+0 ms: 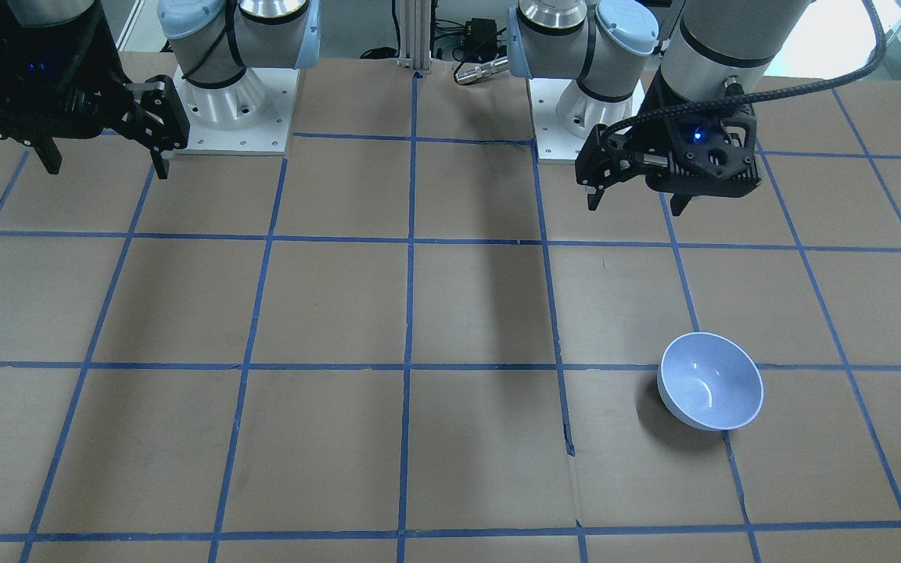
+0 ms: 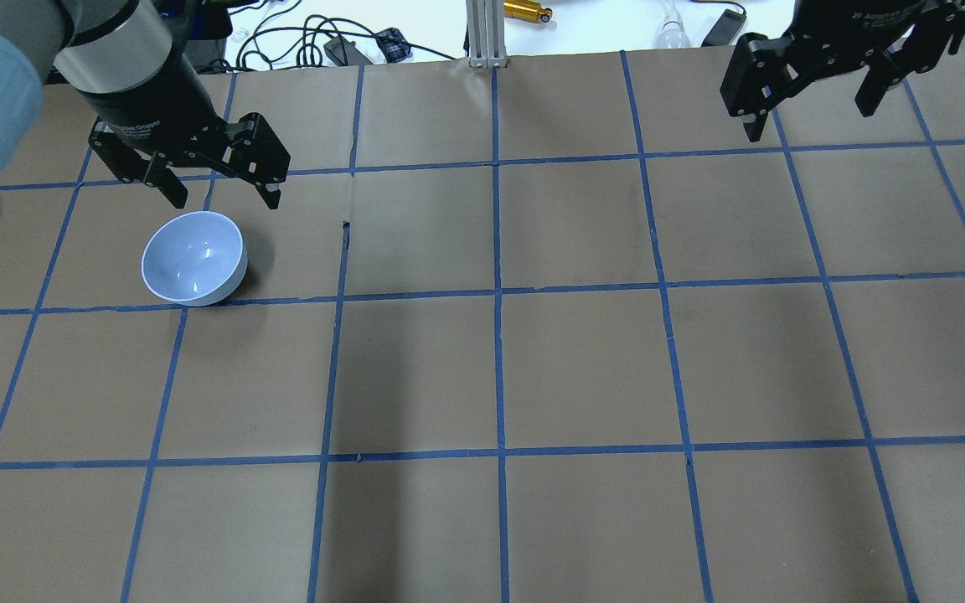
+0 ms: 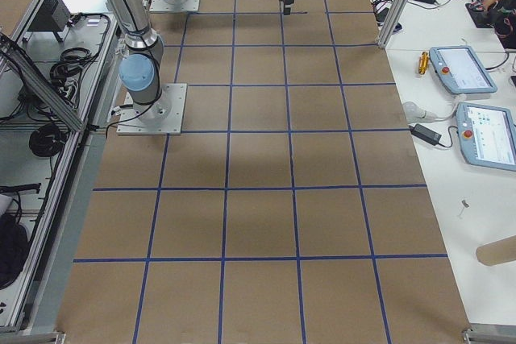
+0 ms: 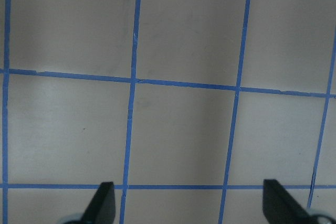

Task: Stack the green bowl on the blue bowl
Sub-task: 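Move the left gripper past the blue bowl toward the green bowl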

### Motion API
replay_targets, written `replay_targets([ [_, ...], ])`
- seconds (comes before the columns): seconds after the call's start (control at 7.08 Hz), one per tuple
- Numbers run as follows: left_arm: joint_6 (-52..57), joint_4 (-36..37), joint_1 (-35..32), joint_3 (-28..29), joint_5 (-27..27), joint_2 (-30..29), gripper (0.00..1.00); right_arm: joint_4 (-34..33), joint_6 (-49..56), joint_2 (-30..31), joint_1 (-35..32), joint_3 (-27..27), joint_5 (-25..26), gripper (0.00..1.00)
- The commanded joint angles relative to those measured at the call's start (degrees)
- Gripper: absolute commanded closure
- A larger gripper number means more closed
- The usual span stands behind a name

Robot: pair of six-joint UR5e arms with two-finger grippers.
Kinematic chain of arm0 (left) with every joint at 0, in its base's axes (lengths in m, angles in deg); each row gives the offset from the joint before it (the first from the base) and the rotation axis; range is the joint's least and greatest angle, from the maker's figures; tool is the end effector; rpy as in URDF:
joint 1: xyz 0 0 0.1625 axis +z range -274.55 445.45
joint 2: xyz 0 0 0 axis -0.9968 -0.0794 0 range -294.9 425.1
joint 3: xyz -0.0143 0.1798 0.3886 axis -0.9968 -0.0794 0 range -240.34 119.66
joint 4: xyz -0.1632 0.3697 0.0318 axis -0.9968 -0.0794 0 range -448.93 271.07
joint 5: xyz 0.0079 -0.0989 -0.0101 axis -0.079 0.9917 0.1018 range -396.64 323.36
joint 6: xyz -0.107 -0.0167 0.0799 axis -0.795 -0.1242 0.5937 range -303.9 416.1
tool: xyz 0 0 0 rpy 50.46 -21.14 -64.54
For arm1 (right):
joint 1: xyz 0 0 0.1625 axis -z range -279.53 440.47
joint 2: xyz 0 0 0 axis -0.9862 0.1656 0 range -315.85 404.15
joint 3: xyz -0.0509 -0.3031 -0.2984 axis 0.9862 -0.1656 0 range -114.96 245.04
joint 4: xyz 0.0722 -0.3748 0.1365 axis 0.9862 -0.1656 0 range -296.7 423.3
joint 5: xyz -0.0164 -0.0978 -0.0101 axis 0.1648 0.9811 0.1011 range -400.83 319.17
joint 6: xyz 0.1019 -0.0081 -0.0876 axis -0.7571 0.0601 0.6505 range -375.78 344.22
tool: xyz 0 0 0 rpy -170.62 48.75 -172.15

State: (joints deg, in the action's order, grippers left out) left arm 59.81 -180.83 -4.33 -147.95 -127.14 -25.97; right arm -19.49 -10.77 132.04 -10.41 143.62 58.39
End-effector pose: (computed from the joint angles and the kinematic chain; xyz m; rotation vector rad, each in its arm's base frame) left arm -0.1302 -0.4895 0.4641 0.0952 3.1318 0.0169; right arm 0.1193 -0.4963 0.5234 0.1486 -2.9753 0.0461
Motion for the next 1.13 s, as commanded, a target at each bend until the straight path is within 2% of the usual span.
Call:
replay_targets([
  [0.0, 0.5, -0.2, 0.13, -0.19, 0.06, -0.24, 0.0, 0.0, 0.0, 0.0, 0.0, 0.0, 0.0, 0.0],
  [0.28, 11.78, -0.38, 4.93, -0.36, -1.07, -0.5, 0.0, 0.0, 0.0, 0.0, 0.0, 0.0, 0.0, 0.0],
  [0.42, 15.85, -0.3, 9.57, -0.36, -2.74, -1.03, 0.0, 0.0, 0.0, 0.0, 0.0, 0.0, 0.0, 0.0],
  [0.71, 28.56, 0.32, 17.58, -0.45, -2.49, -3.04, 0.0, 0.0, 0.0, 0.0, 0.0, 0.0, 0.0, 0.0],
  [0.99, 42.63, 5.47, 28.12, -0.28, -1.79, -7.16, 0.0, 0.0, 0.0, 0.0, 0.0, 0.0, 0.0, 0.0],
])
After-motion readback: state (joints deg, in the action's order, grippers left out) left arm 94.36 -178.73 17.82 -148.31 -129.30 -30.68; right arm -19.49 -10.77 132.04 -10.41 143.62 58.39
